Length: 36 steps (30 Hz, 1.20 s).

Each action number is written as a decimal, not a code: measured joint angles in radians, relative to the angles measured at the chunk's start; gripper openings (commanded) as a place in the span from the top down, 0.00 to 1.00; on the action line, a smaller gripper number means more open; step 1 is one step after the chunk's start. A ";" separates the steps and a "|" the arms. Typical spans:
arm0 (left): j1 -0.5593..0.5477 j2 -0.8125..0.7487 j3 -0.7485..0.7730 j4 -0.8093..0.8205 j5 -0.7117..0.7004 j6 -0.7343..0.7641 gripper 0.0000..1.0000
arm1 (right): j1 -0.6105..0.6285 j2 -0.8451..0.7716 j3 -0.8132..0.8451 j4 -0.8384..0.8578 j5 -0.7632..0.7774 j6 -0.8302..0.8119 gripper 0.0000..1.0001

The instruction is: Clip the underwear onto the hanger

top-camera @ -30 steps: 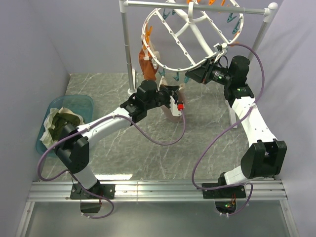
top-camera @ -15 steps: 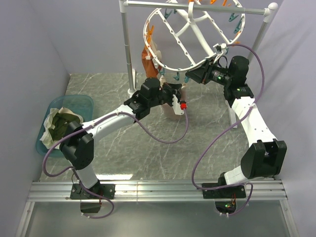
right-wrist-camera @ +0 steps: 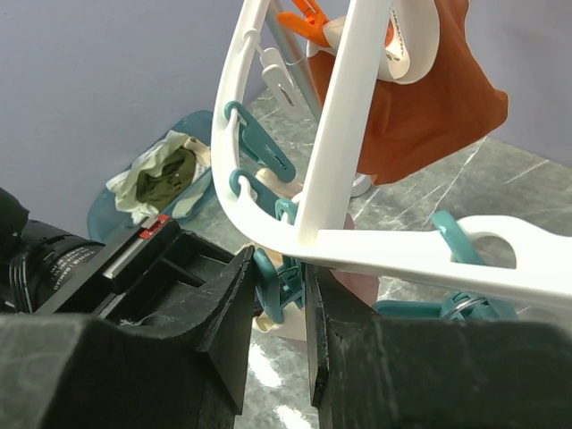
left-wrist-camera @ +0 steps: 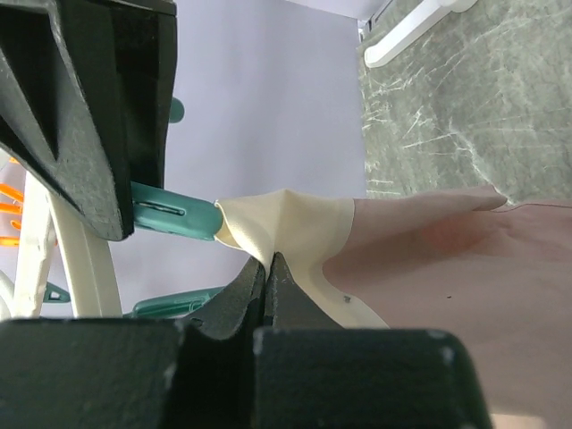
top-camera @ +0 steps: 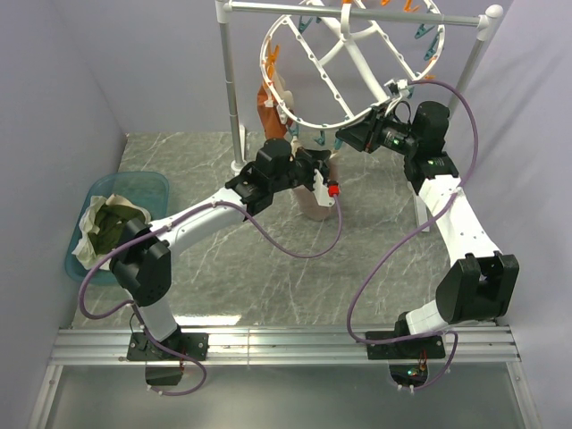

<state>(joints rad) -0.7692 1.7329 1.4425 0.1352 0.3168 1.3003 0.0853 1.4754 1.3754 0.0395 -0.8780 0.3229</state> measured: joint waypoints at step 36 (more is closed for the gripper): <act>0.000 0.032 0.039 -0.035 0.011 0.027 1.00 | 0.035 -0.021 0.000 -0.065 0.067 -0.202 1.00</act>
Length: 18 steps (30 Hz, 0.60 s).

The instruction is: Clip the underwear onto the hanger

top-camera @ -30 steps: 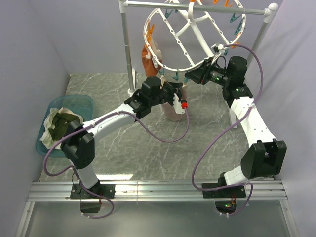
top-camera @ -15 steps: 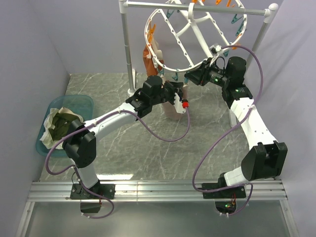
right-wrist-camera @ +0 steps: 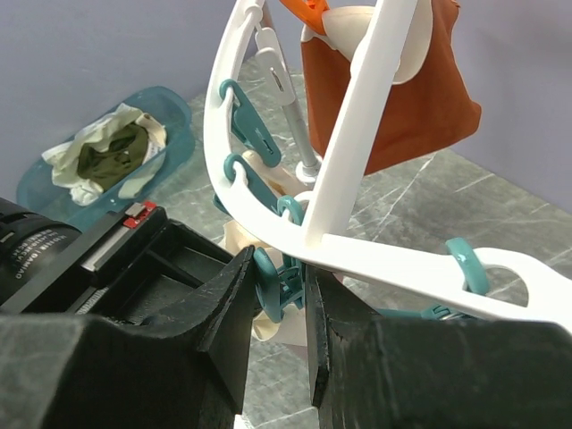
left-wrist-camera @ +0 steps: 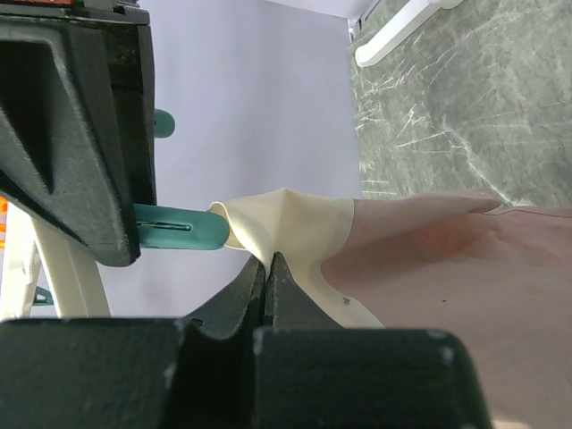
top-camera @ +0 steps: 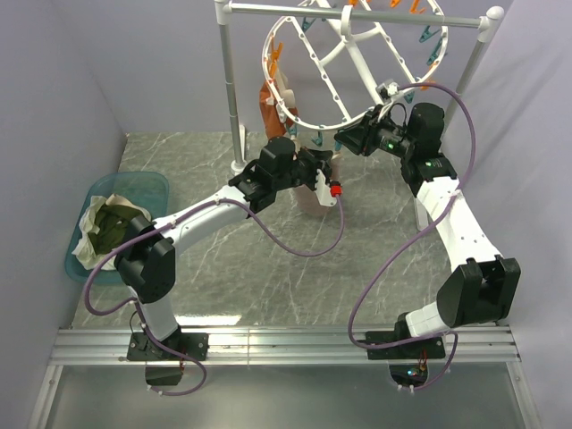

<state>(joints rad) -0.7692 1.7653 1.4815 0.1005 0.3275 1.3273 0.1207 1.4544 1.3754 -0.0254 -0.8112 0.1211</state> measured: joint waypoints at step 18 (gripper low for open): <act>0.000 0.000 0.016 0.000 0.000 0.001 0.99 | 0.019 -0.010 0.000 -0.022 0.035 -0.092 1.00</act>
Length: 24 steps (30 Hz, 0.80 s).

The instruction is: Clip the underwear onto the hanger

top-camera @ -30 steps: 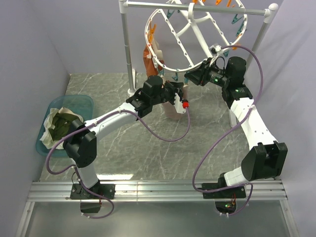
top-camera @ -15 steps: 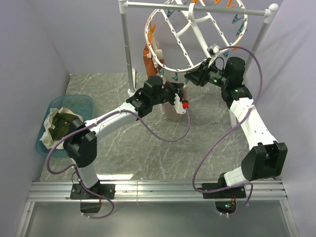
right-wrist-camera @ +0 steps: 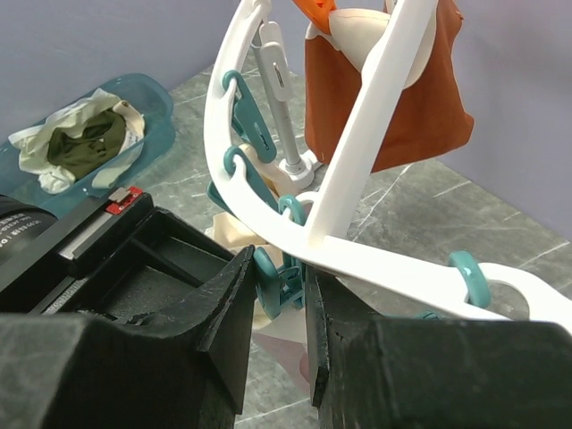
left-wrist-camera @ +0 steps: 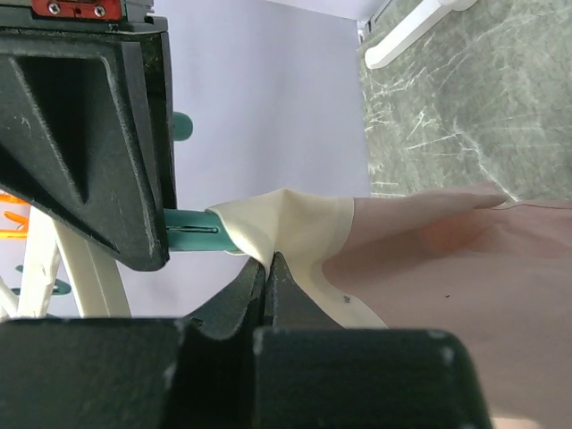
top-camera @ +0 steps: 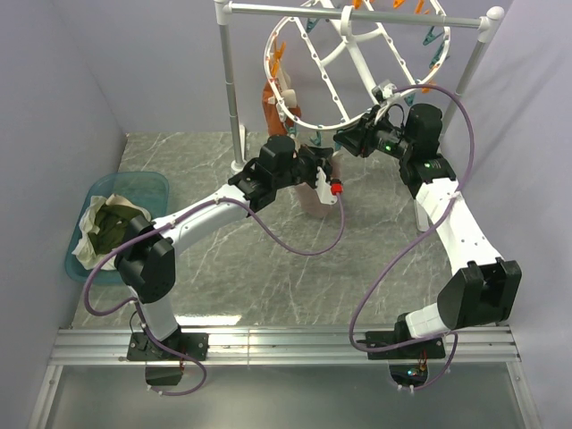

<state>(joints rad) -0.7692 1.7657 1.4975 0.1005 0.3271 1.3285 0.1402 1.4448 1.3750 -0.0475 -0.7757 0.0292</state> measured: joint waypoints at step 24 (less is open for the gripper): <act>0.014 0.016 0.025 0.009 0.002 0.018 0.99 | 0.032 -0.021 -0.017 -0.006 0.105 -0.073 1.00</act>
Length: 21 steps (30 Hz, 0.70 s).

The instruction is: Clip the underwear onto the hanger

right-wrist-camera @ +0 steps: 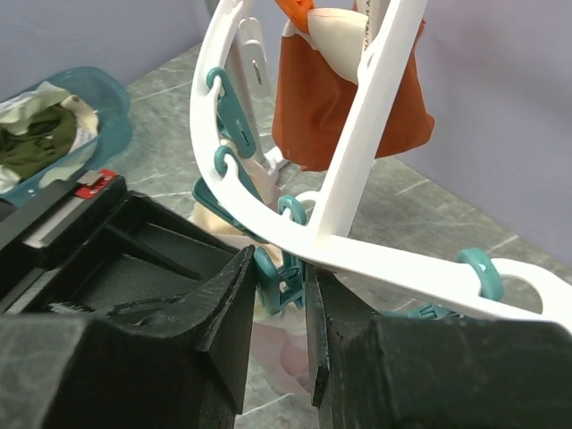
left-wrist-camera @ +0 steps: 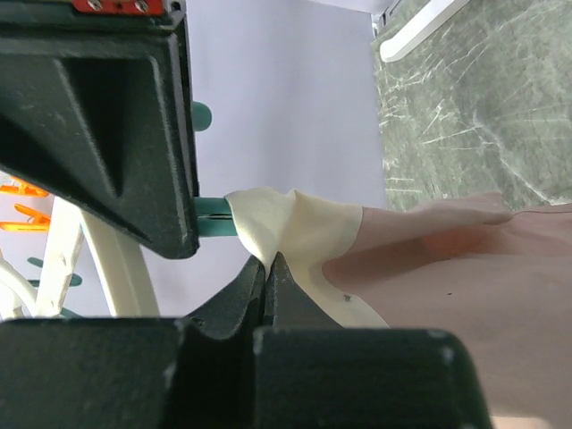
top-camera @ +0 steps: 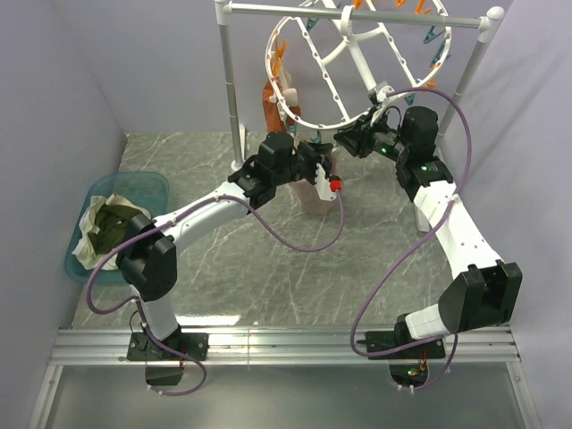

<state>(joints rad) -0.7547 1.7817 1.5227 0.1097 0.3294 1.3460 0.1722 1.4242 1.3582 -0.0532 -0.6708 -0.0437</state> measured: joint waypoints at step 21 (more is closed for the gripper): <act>0.006 0.002 0.035 0.028 0.004 -0.027 0.99 | 0.011 -0.001 -0.009 0.007 0.062 -0.021 0.75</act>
<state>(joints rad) -0.7490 1.7832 1.5578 0.1375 0.3332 1.3193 0.1829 1.4235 1.3491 -0.0460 -0.6086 -0.0650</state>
